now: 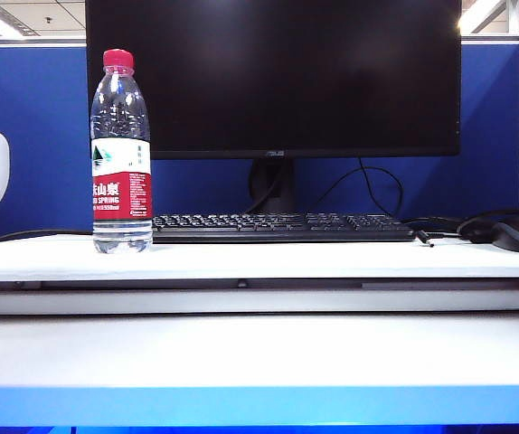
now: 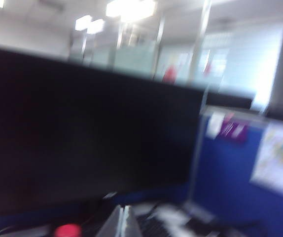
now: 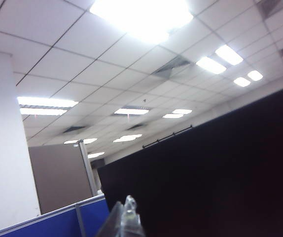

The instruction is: Unscrew the cap from the plastic bottle on the table.

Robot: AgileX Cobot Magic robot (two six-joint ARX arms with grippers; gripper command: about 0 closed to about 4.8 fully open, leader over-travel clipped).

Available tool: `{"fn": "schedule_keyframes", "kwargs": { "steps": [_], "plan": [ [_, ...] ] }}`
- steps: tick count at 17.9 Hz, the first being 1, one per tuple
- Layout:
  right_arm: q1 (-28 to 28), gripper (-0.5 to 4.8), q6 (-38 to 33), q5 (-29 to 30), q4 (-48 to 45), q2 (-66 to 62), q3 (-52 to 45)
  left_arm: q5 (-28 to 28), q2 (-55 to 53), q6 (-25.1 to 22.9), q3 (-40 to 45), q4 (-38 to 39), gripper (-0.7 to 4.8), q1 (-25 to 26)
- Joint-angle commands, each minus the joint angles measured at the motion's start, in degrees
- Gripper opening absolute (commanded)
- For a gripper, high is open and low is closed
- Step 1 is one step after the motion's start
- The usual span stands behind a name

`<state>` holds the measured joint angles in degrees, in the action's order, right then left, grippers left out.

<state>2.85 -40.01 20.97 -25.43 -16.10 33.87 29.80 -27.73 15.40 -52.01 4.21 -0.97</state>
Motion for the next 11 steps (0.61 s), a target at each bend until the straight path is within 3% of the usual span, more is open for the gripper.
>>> {"fn": "schedule_keyframes", "kwargs": {
  "steps": [1, 6, 8, 11],
  "plan": [
    [-0.07, -0.01, -0.46, 5.42, 2.01, -7.26, 6.49, -1.46, -8.92, -6.62, -0.07, 1.38, 0.17, 0.0],
    [-2.27, -0.01, -0.52, 12.68, 3.34, -21.0, 17.14, -1.68, -33.35, -13.64, -0.04, 1.27, 0.18, -0.02],
    [-7.89, 0.13, -0.22, 12.46, 3.28, -25.81, 19.82, -1.11, -42.99, -16.61, -0.04, 1.33, 0.19, -0.02],
    [-15.69, 0.31, 2.93, 12.17, 4.79, -30.88, 20.06, 3.23, -47.95, -22.34, 0.07, -2.84, 0.22, -0.09]
  ]
}}
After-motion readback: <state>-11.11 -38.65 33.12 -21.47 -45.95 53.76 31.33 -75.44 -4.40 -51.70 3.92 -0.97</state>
